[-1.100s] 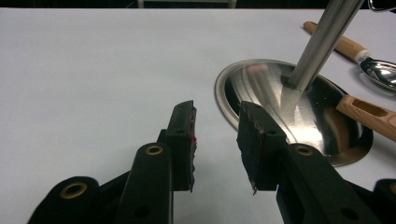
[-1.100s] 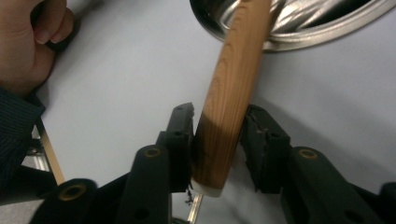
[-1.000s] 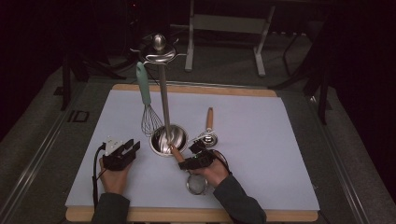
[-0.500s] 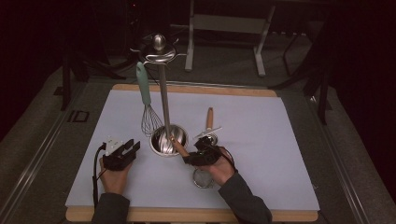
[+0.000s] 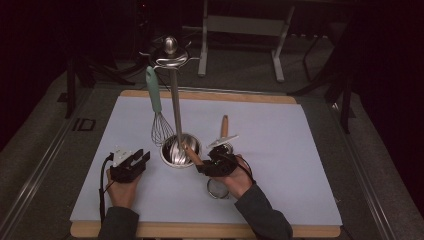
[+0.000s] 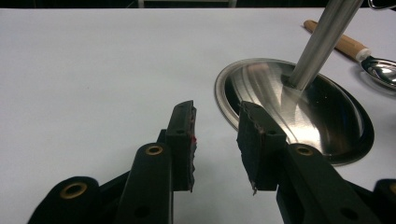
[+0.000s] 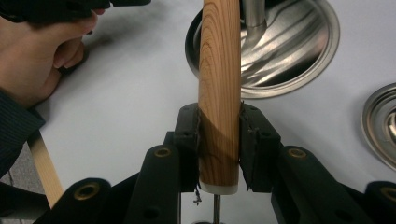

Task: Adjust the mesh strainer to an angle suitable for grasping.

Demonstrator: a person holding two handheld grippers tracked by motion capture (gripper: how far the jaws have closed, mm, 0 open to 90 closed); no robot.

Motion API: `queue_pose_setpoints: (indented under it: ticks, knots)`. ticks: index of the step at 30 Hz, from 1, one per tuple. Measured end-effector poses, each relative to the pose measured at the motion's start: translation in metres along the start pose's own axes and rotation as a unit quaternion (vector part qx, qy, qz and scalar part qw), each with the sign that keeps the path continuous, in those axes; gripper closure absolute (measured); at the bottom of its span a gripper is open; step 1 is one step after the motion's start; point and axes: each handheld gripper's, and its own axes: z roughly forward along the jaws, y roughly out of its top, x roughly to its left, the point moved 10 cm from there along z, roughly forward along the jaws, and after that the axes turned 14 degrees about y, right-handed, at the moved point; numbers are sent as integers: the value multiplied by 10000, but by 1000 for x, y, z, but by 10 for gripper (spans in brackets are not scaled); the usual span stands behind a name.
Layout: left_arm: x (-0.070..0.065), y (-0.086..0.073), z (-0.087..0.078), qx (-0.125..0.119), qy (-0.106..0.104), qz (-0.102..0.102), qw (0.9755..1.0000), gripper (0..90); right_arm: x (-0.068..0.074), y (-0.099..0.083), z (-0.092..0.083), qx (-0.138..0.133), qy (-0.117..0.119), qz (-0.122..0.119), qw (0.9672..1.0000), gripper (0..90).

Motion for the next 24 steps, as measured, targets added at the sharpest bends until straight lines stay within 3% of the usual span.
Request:
queue_pose_setpoints:
  ticks: [24]
  knots:
    - [-1,0,1,24,-1,30,10000,667,5,10,-13,-204,-47,-106,9997,710]
